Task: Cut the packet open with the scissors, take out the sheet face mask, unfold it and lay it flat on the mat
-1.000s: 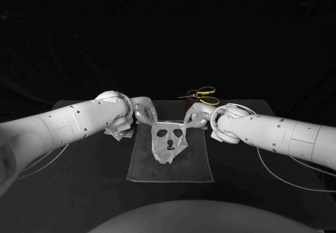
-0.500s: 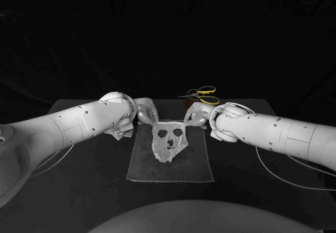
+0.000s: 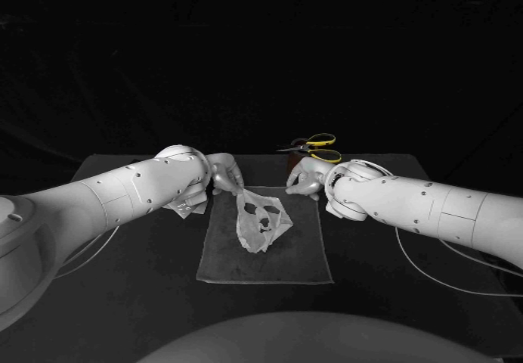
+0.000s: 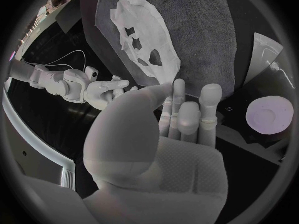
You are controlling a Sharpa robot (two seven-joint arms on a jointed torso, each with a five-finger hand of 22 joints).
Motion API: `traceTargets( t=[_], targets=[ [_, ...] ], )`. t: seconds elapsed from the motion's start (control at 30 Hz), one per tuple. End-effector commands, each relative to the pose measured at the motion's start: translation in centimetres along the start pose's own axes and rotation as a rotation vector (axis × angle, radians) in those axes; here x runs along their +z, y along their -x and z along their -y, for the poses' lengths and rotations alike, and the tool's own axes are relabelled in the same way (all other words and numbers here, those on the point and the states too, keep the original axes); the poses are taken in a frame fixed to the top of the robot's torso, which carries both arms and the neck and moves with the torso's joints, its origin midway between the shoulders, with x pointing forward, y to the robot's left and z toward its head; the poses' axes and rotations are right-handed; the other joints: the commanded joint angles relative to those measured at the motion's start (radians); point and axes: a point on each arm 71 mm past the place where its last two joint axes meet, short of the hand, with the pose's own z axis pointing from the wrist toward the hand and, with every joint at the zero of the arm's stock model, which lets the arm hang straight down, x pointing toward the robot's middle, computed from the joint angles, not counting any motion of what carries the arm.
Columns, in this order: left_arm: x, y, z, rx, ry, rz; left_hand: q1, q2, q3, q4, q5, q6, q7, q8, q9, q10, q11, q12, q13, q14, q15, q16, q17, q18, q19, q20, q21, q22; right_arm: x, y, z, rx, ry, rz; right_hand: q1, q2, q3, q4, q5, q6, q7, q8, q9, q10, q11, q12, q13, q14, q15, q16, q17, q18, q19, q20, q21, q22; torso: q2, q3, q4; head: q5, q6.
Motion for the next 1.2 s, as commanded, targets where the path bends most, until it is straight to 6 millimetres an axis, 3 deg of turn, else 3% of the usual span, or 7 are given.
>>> traceTargets(
  t=[0.03,0.3,0.43,0.7,0.83,1.0,1.2],
  targets=[
    [0.1,0.2,-0.1,-0.050,0.010,0.035,-0.014,-0.006,-0.009,0.006,0.004,-0.019,0.006,-0.013,-0.008,-0.009,0.002,0.007,0.005,-0.007,0.006,0.002,0.000,0.008,-0.008,0.005,-0.005,-0.002,0.0,0.1,0.4,0.008,-0.041,0.018,-0.001,-0.009,-0.005,0.003,-0.004,-0.009,0.000,-0.006,-0.002,-0.011,0.000,-0.005,-0.005,0.017,0.007,-0.003,-0.001,0.009,-0.007,0.001,-0.006,-0.002,0.000,-0.0010,-0.0005,-0.001,0.000],
    [0.0,0.6,-0.7,-0.070,0.030,0.073,-0.050,-0.078,-0.063,0.015,0.003,-0.088,0.024,-0.062,-0.037,-0.052,0.022,0.007,0.014,-0.040,0.024,-0.002,-0.048,0.015,-0.042,0.019,-0.037,-0.031,-0.5,0.4,0.7,0.024,-0.032,0.065,0.019,-0.001,0.001,0.003,-0.004,0.014,-0.005,-0.002,0.000,0.008,-0.004,0.024,0.014,0.023,0.004,0.008,0.015,0.008,0.008,0.004,0.024,0.006,0.000,0.0005,0.0008,-0.002,0.000],
    [-0.3,0.9,-1.2,-0.077,0.033,0.100,-0.047,-0.095,-0.099,0.013,0.004,-0.136,0.032,-0.088,-0.054,-0.125,0.031,0.012,0.021,-0.069,0.033,-0.006,-0.084,0.021,-0.068,0.030,-0.060,-0.052,-1.1,0.6,0.7,0.037,-0.012,0.091,0.029,0.001,0.006,0.001,-0.003,0.028,-0.008,-0.001,0.000,0.029,-0.008,0.050,0.034,0.029,0.001,0.016,0.027,0.006,0.021,0.004,0.047,0.013,0.000,0.0006,0.0014,-0.001,0.000],
    [-2.5,1.8,-2.1,-0.136,-0.049,0.216,0.002,-0.070,-0.139,0.002,0.004,-0.126,0.047,-0.074,-0.069,-0.267,0.059,0.074,0.052,-0.172,0.057,-0.035,-0.248,0.036,-0.132,0.052,-0.120,-0.108,-3.4,0.4,0.0,0.075,0.133,0.096,0.077,0.008,0.039,-0.028,-0.001,0.083,-0.026,0.005,0.000,0.101,-0.024,0.145,0.117,0.048,-0.013,0.039,0.063,-0.003,0.060,-0.007,0.120,0.035,0.002,0.0006,0.0019,-0.005,0.000],
    [-4.5,1.8,-2.1,-0.185,-0.137,0.253,0.020,-0.060,-0.128,-0.006,0.004,-0.108,0.043,-0.061,-0.068,-0.273,0.058,0.089,0.057,-0.174,0.057,-0.036,-0.254,0.033,-0.116,0.053,-0.103,-0.092,-5.1,-0.1,-0.3,0.068,0.219,0.086,0.095,0.005,0.056,-0.053,-0.001,0.120,-0.035,0.010,0.001,0.146,-0.032,0.204,0.177,0.061,-0.020,0.062,0.102,-0.015,0.089,-0.014,0.194,0.059,0.003,0.0016,0.0014,-0.006,0.000],
    [-7.2,0.7,-2.0,-0.238,-0.216,0.238,0.028,-0.055,-0.116,-0.009,0.004,-0.074,0.035,-0.034,-0.066,-0.258,0.049,0.125,0.066,-0.146,0.049,-0.032,-0.230,0.028,-0.085,0.049,-0.074,-0.069,-7.1,-1.4,-0.6,0.028,0.305,0.061,0.107,-0.005,0.062,-0.077,-0.001,0.149,-0.043,0.011,0.000,0.177,-0.039,0.245,0.221,0.067,-0.026,0.074,0.122,-0.023,0.110,-0.020,0.251,0.079,0.002,-0.0013,0.0014,-0.004,0.000],
    [-9.8,-1.8,-2.4,-0.267,-0.265,0.190,0.031,-0.057,-0.110,-0.015,0.004,-0.020,0.003,0.008,-0.067,-0.167,0.004,0.249,0.118,-0.017,0.009,-0.003,-0.050,0.006,0.019,0.016,0.016,0.012,-8.4,-4.0,-1.2,-0.042,0.377,0.026,0.107,-0.018,0.061,-0.090,-0.001,0.149,-0.042,-0.001,-0.005,0.191,-0.038,0.263,0.241,0.069,-0.027,0.080,0.131,-0.028,0.120,-0.022,0.280,0.090,0.001,0.0013,0.0042,0.004,0.000]
  ],
)
